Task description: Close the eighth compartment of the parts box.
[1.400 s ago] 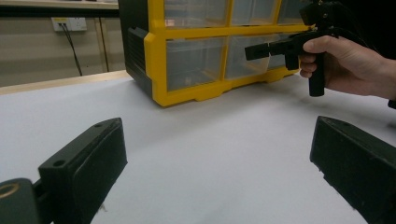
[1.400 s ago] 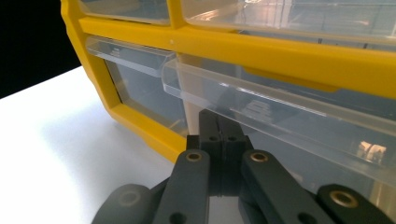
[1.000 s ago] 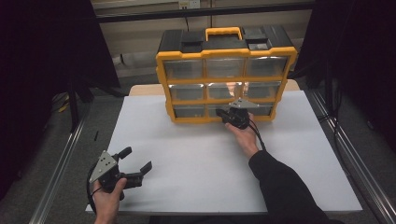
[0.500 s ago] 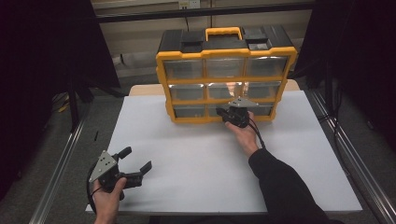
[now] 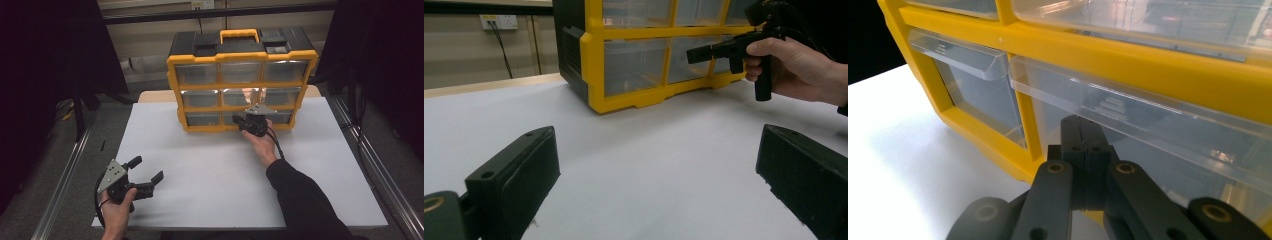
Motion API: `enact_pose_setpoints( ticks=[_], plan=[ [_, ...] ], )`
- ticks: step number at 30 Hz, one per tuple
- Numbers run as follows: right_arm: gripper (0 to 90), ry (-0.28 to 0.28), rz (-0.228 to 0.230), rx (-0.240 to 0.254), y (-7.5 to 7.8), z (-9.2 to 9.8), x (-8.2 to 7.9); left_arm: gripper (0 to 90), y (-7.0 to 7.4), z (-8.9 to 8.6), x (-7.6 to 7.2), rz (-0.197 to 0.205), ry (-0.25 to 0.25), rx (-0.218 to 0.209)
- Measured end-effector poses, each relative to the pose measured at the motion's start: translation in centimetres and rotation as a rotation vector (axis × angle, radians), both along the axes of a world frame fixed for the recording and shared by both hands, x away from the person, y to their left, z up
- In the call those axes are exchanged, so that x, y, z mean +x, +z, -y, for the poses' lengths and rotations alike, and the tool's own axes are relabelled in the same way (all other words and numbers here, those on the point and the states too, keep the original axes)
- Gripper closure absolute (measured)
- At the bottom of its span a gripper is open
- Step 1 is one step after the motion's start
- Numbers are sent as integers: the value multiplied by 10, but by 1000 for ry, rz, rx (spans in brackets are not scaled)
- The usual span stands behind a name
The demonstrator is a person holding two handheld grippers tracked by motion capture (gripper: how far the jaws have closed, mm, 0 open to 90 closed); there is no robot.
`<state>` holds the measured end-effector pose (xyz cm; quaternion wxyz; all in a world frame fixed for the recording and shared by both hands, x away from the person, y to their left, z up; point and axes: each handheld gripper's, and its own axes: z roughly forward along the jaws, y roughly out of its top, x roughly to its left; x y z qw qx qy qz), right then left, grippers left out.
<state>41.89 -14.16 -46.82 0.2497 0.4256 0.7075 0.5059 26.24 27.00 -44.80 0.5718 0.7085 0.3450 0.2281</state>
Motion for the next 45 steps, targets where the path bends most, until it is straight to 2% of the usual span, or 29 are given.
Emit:
enact_pose_setpoints(
  ticks=[2, 10, 11, 12, 15, 18, 20, 21, 24, 28, 30, 31, 32, 33, 34, 35, 36, 40, 45],
  plan=[
    [900, -4, -3, 0, 0, -1, 0, 35, 0, 1, -2, -7, 11, -13],
    [886, 1, -29, 29, -1, 1, -1, 35, 0, -4, -6, 5, 14, -1],
    [852, 11, -40, 40, -2, 2, -1, 35, 0, -4, -6, 5, 10, -16],
    [826, 15, -45, 43, -2, 2, -2, 35, 0, -4, -6, 7, 7, -6],
    [721, 16, -33, 41, -1, 2, -6, 35, 1, -4, -9, 8, 19, -14],
    [639, -3, -22, 48, 2, 3, -11, 35, 1, -5, -9, 8, 5, -3],
    [575, 0, -21, 47, 3, 3, -15, 35, 1, -4, -9, 5, 10, -14],
    [524, 0, -24, 60, 3, 3, -18, 35, 1, -4, -10, 7, 15, -4],
    [400, -3, -28, 59, 3, 6, -22, 35, 1, -4, -10, 4, 13, -20],
    [298, -7, -18, 87, 6, 11, -29, 35, 1, -4, -9, 8, 8, -18],
    [238, 6, -6, 79, 7, 12, -33, 35, 1, -4, -9, 8, 10, -15],
    [238, 6, -6, 79, 7, 12, -33, 35, 1, -4, -9, 8, 10, -15],
    [190, 14, -2, 85, 8, 13, -36, 35, 1, -4, -9, 7, 10, -15],
    [96, 15, -7, 94, 11, 17, -39, 35, 1, -4, -9, 6, 9, -17],
    [96, 15, -7, 94, 11, 17, -39, 35, 1, -4, -9, 6, 9, -17],
    [31, 4, -1, 106, 14, 22, -42, 35, 2, -4, -8, 12, 12, -10],
    [3, 5, -3, 110, 15, 24, -43, 35, 2, -4, -8, 12, 10, -9],
    [0, -5, 17, 95, 18, 34, -51, 35, 1, -4, -8, 8, 5, -11],
    [14, -2, 14, 90, 20, 46, -62, 35, 1, -4, -8, 6, 15, -20]
  ],
)
